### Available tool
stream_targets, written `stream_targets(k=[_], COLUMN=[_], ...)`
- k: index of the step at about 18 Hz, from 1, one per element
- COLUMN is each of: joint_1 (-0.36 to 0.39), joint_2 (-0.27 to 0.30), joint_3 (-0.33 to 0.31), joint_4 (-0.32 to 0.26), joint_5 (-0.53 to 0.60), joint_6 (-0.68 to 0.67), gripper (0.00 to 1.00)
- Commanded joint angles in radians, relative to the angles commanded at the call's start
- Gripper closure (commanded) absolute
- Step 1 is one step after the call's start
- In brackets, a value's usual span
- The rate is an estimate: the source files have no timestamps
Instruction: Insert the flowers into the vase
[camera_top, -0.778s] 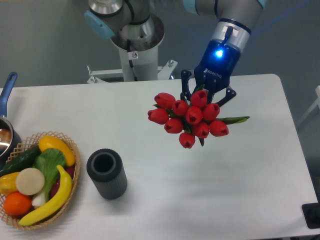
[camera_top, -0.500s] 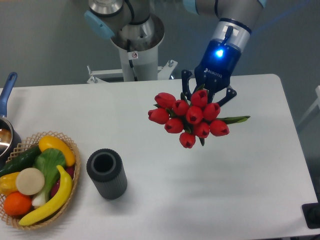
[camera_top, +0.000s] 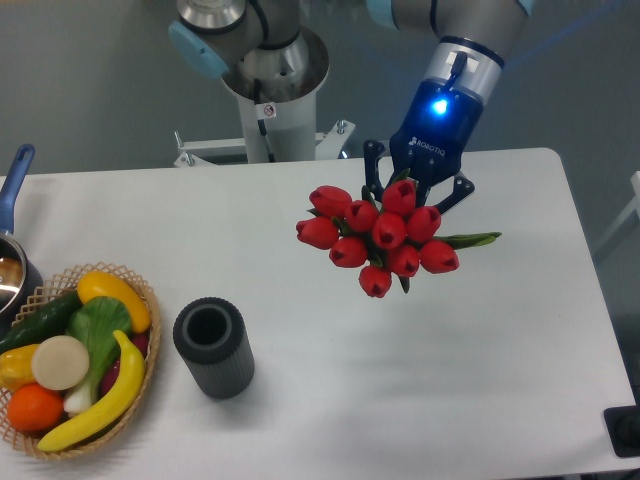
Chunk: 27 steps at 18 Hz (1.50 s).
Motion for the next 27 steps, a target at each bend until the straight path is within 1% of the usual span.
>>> stream_targets(k=[6,8,13,19,22,24,27], joint_1=[-0.017,-0.037,-0.092,-0.190,-0.207,-0.228,-0.245], joint_2=[0.012,0.026,0.028,0.012,0.011,0.003,-0.005], joint_3=[0.005,0.011,0.014,0.014,0.015,0.015,0.020], joint_4=[0.000,0.000,0.000,0.014,0.012,0.012,0.012], joint_5=[-0.103,-0.120,-0.179,-0.195,-0.239,-0.241,-0.242], joint_6=[0.002,0.000,-0.002,0.014,0.005,-0.003,-0.064], gripper=[0.67,0.67,0.67,0.67,0.67,0.67,0.67])
